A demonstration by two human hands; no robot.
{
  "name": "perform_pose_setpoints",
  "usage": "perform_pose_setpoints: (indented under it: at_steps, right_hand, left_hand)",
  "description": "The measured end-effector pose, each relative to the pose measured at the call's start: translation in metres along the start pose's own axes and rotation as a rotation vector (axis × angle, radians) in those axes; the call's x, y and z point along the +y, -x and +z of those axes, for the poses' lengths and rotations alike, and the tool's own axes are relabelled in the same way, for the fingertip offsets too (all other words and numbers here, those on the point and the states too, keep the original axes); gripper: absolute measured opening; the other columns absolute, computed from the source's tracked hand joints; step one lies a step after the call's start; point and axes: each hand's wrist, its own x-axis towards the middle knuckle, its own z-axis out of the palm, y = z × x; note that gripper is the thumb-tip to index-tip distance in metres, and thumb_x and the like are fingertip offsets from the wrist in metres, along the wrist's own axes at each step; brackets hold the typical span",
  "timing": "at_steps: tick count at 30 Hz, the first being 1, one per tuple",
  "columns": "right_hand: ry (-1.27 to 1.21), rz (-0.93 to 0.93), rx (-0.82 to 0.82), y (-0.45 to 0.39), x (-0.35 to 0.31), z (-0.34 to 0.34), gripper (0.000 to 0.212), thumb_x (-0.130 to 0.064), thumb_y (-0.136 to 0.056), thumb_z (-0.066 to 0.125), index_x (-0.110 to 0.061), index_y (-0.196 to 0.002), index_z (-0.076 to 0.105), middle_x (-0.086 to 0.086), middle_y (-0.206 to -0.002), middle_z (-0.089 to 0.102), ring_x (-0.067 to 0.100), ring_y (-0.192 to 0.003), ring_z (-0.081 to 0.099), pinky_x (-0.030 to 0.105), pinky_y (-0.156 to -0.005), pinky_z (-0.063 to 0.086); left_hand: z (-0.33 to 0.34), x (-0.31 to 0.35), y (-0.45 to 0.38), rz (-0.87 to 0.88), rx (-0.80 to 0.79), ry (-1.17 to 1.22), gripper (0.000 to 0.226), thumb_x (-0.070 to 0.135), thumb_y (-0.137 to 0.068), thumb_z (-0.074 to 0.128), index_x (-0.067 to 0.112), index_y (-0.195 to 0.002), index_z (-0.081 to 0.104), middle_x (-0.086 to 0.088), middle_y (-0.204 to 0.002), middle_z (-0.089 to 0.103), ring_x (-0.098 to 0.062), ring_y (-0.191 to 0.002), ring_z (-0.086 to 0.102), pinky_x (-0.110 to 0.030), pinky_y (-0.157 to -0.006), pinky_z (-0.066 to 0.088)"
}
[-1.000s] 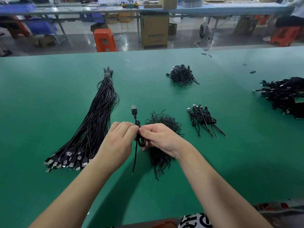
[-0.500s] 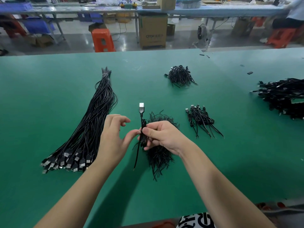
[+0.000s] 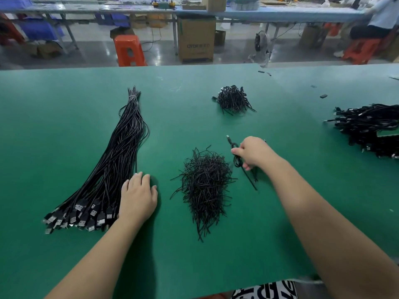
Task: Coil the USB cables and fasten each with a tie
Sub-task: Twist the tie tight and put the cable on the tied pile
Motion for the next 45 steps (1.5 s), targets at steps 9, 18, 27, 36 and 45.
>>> perform_pose_setpoints:
  at_steps: [9, 18, 27, 36, 45]
  right_hand:
    - [0.005, 0.190, 0.070, -0.070, 0.015, 0.027, 0.043, -0.033, -0.098, 0.065, -0.003, -0.073, 0.047, 0.007, -0.046, 0.060, 0.020, -0.036, 0.059, 0.021, -0.040, 0.042]
    - [0.353, 0.190, 0.060, -0.083, 0.024, 0.041, 0.040, -0.050, -0.092, 0.068, -0.012, -0.087, 0.056, 0.001, -0.079, 0.056, 0.025, -0.076, 0.057, 0.030, -0.058, 0.040]
    - [0.625, 0.252, 0.329, -0.088, 0.040, 0.048, 0.066, -0.076, -0.076, 0.065, -0.021, -0.113, 0.065, 0.006, -0.123, 0.051, 0.026, -0.114, 0.041, 0.039, -0.090, 0.034]
    - [0.270, 0.295, 0.275, -0.092, 0.057, 0.046, 0.076, -0.056, -0.084, 0.072, -0.007, -0.135, 0.045, 0.014, -0.136, 0.037, 0.034, -0.123, 0.045, 0.045, -0.095, 0.045]
    - [0.281, 0.346, 0.294, -0.087, 0.068, 0.037, 0.079, -0.063, -0.084, 0.068, -0.008, -0.137, 0.047, 0.014, -0.136, 0.039, 0.033, -0.125, 0.044, 0.045, -0.098, 0.042]
  left_hand:
    - [0.003, 0.001, 0.000, -0.001, 0.004, -0.021, 0.043, 0.032, -0.097, 0.053, 0.010, -0.134, 0.057, -0.014, -0.142, 0.054, -0.030, -0.140, 0.041, -0.047, -0.115, 0.028]
    - [0.002, 0.003, 0.000, -0.007, 0.006, -0.031, 0.045, 0.034, -0.097, 0.045, 0.011, -0.134, 0.058, -0.014, -0.142, 0.054, -0.031, -0.139, 0.042, -0.048, -0.115, 0.030]
    - [0.001, 0.004, 0.001, -0.014, 0.002, -0.031, 0.049, 0.036, -0.095, 0.040, 0.011, -0.133, 0.058, -0.015, -0.141, 0.055, -0.030, -0.139, 0.043, -0.047, -0.114, 0.030]
    - [0.002, 0.003, 0.000, -0.017, 0.006, -0.026, 0.046, 0.036, -0.097, 0.044, 0.013, -0.135, 0.057, -0.013, -0.144, 0.053, -0.029, -0.141, 0.040, -0.046, -0.116, 0.029]
    - [0.003, 0.003, 0.001, 0.000, 0.043, -0.007, 0.056, 0.040, -0.091, 0.034, 0.012, -0.133, 0.058, -0.014, -0.142, 0.054, -0.029, -0.140, 0.041, -0.046, -0.116, 0.029]
